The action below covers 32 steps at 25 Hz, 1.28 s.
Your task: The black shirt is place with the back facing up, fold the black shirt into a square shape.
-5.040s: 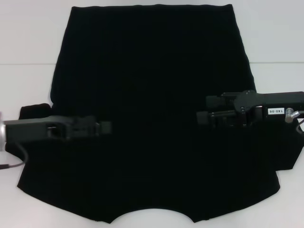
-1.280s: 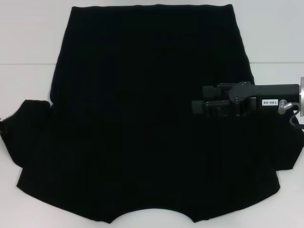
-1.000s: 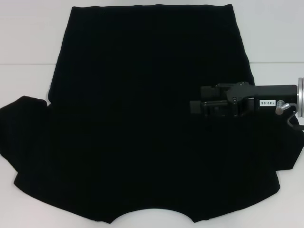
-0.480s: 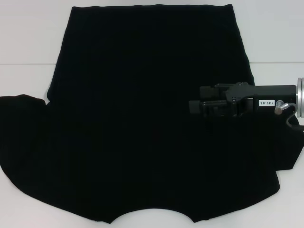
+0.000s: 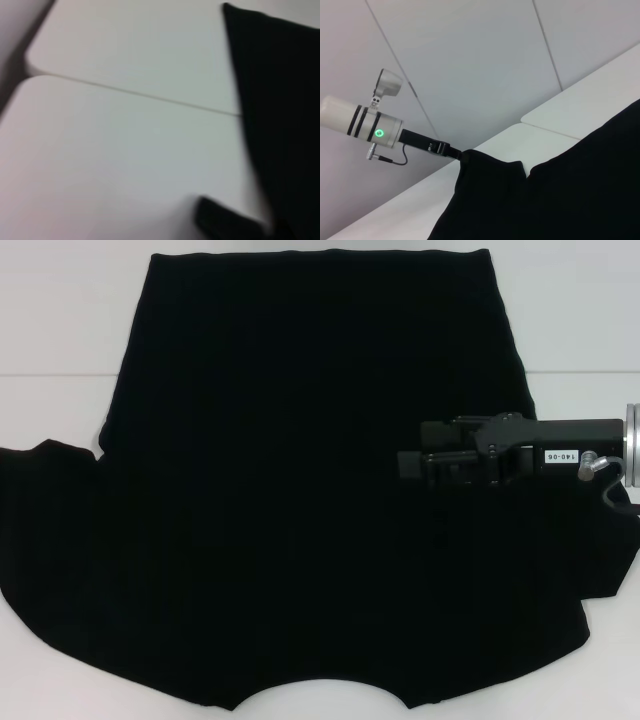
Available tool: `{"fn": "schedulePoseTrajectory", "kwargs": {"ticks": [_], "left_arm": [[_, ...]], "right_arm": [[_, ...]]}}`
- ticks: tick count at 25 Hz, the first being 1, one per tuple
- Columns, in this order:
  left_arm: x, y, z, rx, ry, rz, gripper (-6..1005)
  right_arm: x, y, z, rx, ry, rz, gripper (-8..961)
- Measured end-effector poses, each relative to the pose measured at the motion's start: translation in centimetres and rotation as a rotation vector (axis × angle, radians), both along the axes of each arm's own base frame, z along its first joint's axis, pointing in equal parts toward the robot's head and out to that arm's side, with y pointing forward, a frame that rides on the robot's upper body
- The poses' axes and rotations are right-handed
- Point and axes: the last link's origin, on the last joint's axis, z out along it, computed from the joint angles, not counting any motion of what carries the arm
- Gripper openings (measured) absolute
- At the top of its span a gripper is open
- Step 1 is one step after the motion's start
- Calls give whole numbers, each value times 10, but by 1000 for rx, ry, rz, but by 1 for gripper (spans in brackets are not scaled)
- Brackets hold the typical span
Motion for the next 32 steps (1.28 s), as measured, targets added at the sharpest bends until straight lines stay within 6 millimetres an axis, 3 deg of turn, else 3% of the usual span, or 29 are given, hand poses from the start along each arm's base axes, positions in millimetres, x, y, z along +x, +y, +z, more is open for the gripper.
{"fn": "schedulePoseTrajectory", "kwargs": {"ticks": [8,12,18,24,32], "left_arm": [[55,-5,-2,-76,-252,-253,119],[81,-6,-31,-159,-349,-360,127],[100,-7,-77,-275,-391,-439,139],[112,-10,-89,-326,-385,-507,152],[124,-23,-78,-292,-511,-665,492]], "right_arm": [[0,0,0,0,-1,0,883],[1,0,0,2,-3,1,883],[2,0,0,7,-5,-1,884],[3,1,2,13,-2,-10,884],[13,6,21,38,21,-100,882]]}}
